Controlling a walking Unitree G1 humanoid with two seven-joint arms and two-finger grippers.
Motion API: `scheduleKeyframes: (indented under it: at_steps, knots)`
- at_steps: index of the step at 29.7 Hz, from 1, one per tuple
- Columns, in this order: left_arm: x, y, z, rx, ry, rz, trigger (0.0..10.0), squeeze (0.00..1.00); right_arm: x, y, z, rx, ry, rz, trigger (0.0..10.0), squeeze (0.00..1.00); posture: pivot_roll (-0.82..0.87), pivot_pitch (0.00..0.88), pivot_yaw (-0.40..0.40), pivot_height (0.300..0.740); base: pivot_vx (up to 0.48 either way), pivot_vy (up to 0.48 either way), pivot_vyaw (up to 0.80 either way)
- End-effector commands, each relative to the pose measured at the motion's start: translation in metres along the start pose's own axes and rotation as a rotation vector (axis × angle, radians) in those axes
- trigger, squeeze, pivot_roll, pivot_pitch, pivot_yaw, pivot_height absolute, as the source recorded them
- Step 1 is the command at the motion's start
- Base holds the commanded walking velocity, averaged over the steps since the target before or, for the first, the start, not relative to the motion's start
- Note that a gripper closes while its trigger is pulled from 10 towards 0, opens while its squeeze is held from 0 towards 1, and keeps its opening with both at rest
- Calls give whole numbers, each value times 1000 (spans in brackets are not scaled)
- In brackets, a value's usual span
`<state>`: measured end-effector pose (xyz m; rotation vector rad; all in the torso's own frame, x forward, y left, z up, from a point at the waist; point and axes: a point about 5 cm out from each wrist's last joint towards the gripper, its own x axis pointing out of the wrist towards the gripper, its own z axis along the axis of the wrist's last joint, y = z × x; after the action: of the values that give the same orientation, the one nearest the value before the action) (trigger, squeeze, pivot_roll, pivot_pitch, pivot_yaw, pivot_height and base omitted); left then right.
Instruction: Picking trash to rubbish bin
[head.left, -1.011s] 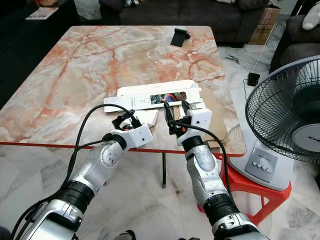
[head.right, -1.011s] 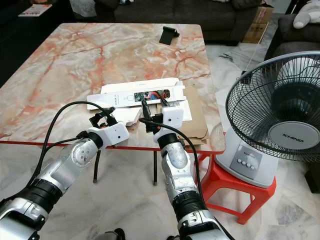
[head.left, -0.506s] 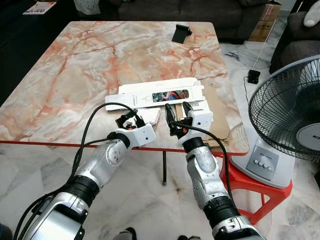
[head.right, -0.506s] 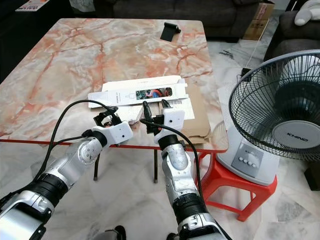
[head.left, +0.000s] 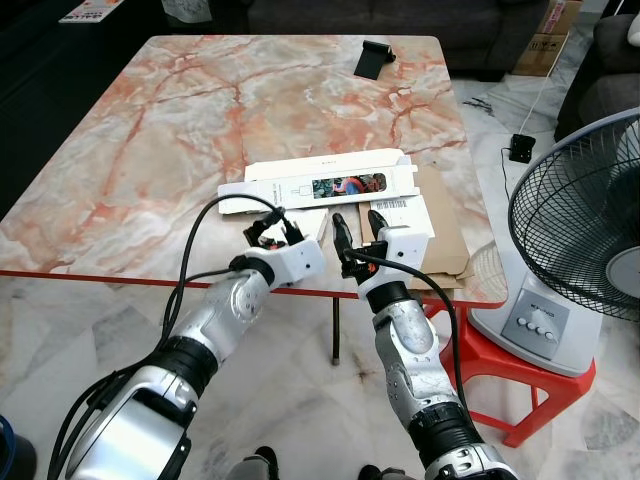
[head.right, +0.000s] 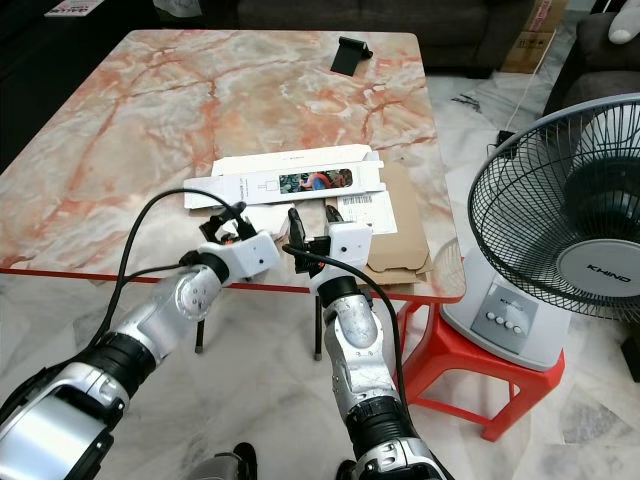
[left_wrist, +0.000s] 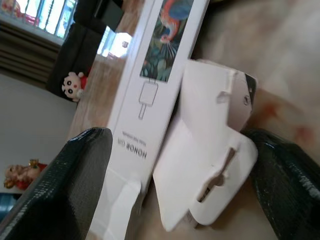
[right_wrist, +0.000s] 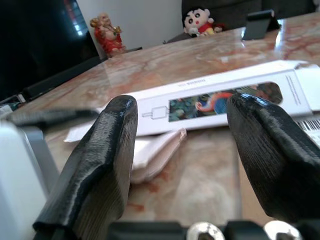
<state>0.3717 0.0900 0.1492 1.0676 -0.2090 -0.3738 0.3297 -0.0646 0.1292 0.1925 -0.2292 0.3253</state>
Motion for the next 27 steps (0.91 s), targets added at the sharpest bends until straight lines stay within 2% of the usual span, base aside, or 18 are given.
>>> scheduleKeyframes:
  at_steps: [1,6,7,9,13,27]
  knots:
    - [4,6,4,-1,-12,20,10000,0,-1,3,2,0,-6,6,10000,0,40,208,24,740,0,0,0]
    - [8,6,6,1,-7,3,10000,0,-4,4,1,2,4,4,10000,0,38,221,23,740,0,0,0]
    - [8,4,6,1,-5,-5,9373,0,-4,4,1,2,3,3,10000,0,36,226,22,740,0,0,0]
    - [7,3,5,-2,-4,-11,0,0,-5,4,1,3,5,2,10000,0,37,230,22,740,0,0,0]
    - [6,1,3,-6,6,-29,0,0,-4,2,1,3,8,-2,10000,0,40,244,17,740,0,0,0]
    - [8,6,0,-16,20,-17,0,0,-1,0,4,4,11,-9,10000,0,50,254,13,740,0,0,0]
